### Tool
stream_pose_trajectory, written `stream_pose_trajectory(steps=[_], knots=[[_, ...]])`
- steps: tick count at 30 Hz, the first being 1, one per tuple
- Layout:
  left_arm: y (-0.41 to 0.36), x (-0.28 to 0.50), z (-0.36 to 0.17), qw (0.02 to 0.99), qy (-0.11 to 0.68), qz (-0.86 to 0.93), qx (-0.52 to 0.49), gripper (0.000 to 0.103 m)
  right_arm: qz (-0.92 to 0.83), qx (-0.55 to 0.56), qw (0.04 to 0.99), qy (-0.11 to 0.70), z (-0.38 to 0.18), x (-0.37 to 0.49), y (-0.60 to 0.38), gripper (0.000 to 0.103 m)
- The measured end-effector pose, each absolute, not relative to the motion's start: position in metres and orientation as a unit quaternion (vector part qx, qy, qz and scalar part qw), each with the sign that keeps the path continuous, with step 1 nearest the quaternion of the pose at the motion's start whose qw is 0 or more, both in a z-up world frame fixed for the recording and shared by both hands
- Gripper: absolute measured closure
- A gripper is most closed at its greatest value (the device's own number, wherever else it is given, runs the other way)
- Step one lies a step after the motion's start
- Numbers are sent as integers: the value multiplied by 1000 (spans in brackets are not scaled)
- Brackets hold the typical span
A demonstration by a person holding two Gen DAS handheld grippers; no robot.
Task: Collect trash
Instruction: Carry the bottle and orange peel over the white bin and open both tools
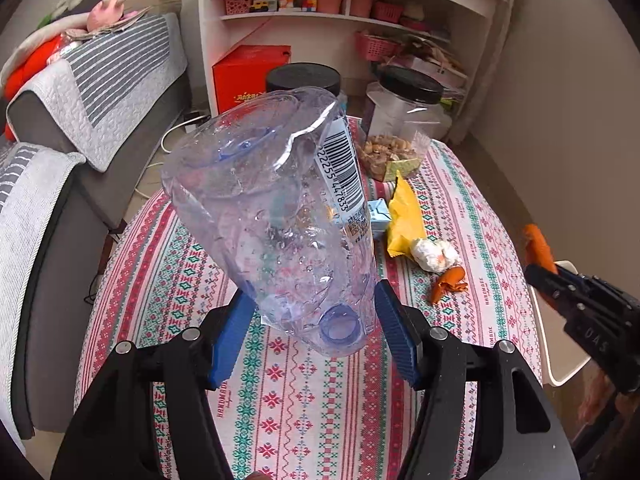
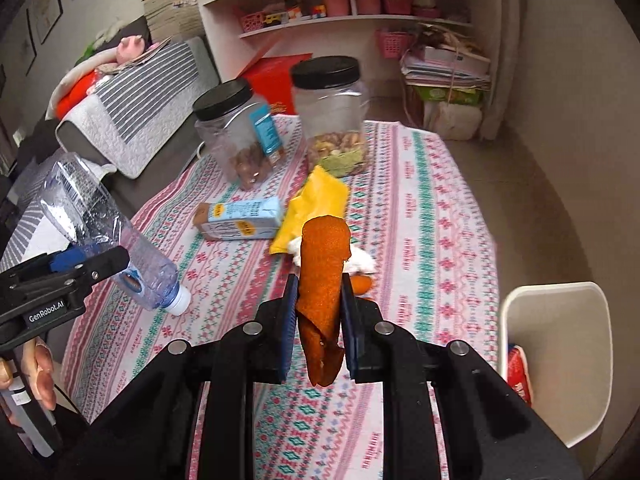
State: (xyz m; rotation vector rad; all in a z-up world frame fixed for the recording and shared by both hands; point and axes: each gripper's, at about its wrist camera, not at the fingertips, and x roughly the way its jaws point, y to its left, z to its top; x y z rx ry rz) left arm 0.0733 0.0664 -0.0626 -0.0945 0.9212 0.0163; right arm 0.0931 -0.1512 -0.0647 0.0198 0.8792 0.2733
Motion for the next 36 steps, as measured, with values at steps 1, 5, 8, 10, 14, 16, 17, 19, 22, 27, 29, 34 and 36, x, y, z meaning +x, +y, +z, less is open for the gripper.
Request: stream_pose_trajectory(steps=[1,5,8,10,14,16,17,19,22,27,29,34,36], knots=[[64,73,-63,895,444,6,-44,42,125,11,897,423,-64,92,-157,84],[51,73,-66,895,445,-2,-35,42,93,20,903,420,-60,89,-182,84],[43,73,-68,894,446,-8,-30,42,64,27,907,415,-57,87,-205,84],[37,74,-67,895,446,-13,-29,42,47,33,908,414,-55,85,-219,84],[25,74,-64,896,442,-24,-26,42,-2,44,911,411,-53,82,-253,83],[17,75,-64,896,442,-30,-24,42,-19,54,910,410,-53,80,-268,83],[13,74,-64,896,442,-33,-23,42,-31,58,910,410,-53,78,-276,83],[5,74,-65,896,441,-39,-19,42,-56,59,909,409,-54,75,-291,83],[-8,74,-65,896,442,-49,-16,42,-91,61,907,407,-56,69,-312,80],[-36,70,-63,896,437,-76,-7,42,-155,71,904,392,-52,56,-345,33],[-47,67,-63,896,436,-86,-4,42,-177,72,903,384,-49,50,-354,12],[-79,61,-66,887,444,-125,-2,42,-223,84,907,347,-31,35,-376,7],[-92,61,-68,882,450,-141,-2,42,-228,95,910,334,-24,31,-381,7]])
